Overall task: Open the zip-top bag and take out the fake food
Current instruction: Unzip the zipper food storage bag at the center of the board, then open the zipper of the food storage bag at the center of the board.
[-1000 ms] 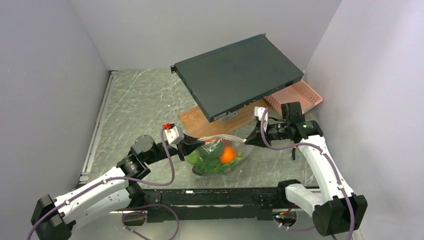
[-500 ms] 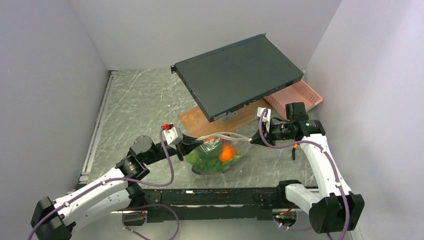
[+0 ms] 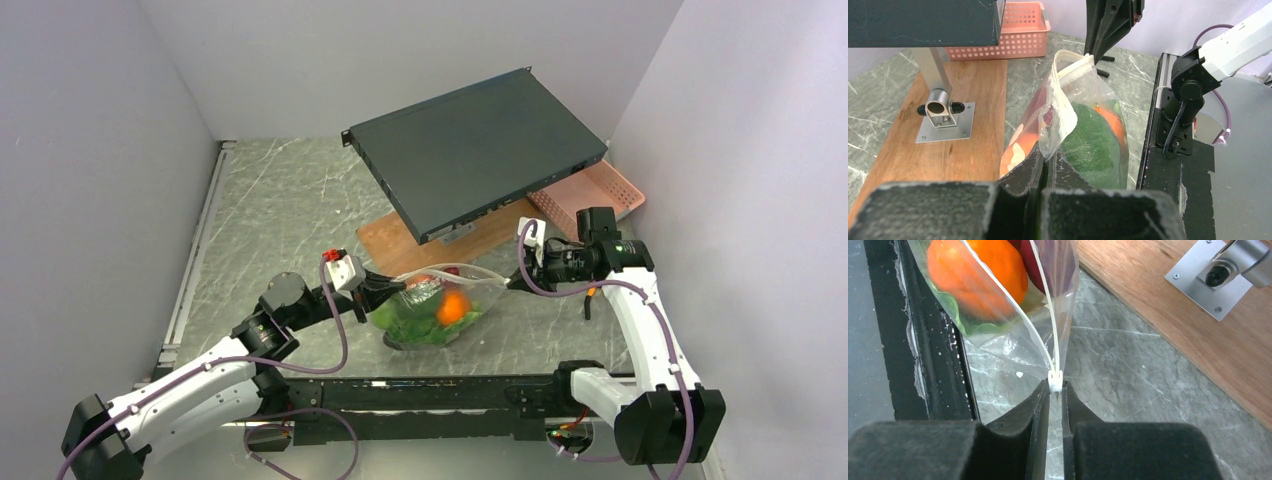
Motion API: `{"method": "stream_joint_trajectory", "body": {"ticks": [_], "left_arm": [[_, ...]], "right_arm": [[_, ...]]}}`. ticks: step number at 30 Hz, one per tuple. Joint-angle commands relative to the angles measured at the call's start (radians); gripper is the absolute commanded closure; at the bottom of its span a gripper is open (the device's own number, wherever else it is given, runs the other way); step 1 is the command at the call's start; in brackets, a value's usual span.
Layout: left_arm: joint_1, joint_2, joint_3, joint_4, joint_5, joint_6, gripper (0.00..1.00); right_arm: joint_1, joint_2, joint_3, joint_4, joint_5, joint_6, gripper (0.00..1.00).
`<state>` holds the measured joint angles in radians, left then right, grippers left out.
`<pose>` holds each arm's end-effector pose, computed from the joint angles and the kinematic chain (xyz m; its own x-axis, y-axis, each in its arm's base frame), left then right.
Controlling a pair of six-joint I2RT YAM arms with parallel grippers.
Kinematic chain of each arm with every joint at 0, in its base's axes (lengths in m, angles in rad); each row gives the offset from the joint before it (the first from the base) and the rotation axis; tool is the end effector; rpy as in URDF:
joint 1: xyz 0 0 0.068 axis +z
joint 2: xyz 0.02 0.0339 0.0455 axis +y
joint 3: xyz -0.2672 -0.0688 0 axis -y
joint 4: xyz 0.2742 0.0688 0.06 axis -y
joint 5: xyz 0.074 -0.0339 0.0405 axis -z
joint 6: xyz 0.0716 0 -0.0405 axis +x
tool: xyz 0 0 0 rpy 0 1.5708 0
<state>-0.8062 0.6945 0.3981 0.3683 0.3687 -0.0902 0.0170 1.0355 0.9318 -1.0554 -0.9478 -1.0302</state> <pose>0.1440 -0.1874 0.2719 -0.0335 -0.0864 -0.9957 0.9227 0.3801 -0.0641 0.2080 0.0617 0.2685 -0.1845 -0.5035 -0.8441 -0.9580 0.2840 0.0399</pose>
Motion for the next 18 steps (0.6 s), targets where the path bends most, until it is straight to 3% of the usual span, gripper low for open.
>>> {"method": "stream_joint_trajectory", "body": {"ticks": [1, 5, 8, 13, 18], "left_arm": [[0.01, -0.001, 0.023, 0.075, 0.026, -0.004, 1.0], [0.009, 0.039, 0.073, 0.045, 0.101, 0.006, 1.0], [0.01, 0.073, 0.112, 0.017, 0.142, 0.018, 1.0], [0.009, 0.135, 0.175, -0.006, 0.211, 0.027, 1.0], [0.009, 0.193, 0.226, -0.01, 0.257, 0.02, 1.0]], "right_arm": [[-0.011, -0.002, 0.016, -0.084, -0.032, -0.087, 0.8], [-0.008, -0.004, 0.077, -0.216, -0.175, -0.182, 0.5], [0.021, -0.007, 0.124, -0.241, -0.269, -0.169, 0.37], [0.094, -0.025, 0.141, 0.001, -0.342, 0.118, 0.38], [0.239, -0.053, 0.098, 0.238, -0.305, 0.356, 0.63]]}}
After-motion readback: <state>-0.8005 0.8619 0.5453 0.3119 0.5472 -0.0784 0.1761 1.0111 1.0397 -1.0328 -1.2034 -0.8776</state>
